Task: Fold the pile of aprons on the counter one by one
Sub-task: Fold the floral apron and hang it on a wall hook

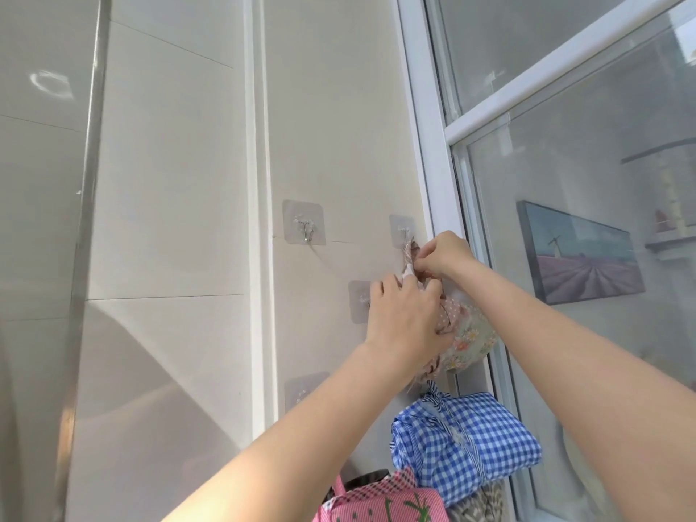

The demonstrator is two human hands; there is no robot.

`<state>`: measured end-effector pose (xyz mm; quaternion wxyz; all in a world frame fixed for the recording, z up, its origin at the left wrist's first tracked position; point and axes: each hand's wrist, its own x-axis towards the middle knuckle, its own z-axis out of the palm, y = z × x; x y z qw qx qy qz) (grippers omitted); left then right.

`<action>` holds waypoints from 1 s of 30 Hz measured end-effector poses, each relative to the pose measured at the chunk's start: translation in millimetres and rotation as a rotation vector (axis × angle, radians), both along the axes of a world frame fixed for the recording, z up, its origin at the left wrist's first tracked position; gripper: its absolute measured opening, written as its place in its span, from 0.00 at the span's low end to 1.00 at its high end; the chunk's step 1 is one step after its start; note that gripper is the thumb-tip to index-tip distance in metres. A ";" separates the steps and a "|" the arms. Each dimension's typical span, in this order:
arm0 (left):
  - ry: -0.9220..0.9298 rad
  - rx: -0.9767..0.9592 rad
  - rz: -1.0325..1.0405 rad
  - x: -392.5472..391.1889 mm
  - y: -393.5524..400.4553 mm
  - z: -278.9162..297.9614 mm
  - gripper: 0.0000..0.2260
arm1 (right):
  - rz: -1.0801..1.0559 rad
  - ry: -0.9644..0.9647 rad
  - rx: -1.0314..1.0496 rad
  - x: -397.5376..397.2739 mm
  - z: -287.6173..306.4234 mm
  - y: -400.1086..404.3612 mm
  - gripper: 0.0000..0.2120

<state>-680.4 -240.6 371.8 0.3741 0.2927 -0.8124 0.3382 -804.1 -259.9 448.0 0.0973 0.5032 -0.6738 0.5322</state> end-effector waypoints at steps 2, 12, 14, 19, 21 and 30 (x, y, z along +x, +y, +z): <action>-0.017 -0.029 -0.009 0.8 0.9 -3.7 0.22 | 0.012 -0.028 -0.043 -1.7 -1.0 -2.2 0.05; -0.059 -0.311 -0.149 -9.0 3.9 -0.4 0.27 | 0.051 -0.099 -0.145 -7.7 30.4 -6.4 0.15; -0.077 -0.376 -0.168 -5.9 4.7 -1.0 0.24 | 0.018 -0.065 -0.142 -5.8 35.1 0.6 0.17; -0.067 -0.503 -0.286 9.4 -2.2 -13.6 0.14 | -0.108 0.012 -0.203 -9.1 42.6 2.8 0.21; -0.090 -0.509 -0.316 16.1 -7.0 -18.4 0.19 | -0.026 -0.098 -0.285 -11.1 43.6 8.6 0.20; -0.170 -0.568 -0.543 51.7 -18.6 -55.6 0.10 | 0.544 -0.056 0.194 -10.1 33.5 73.4 0.19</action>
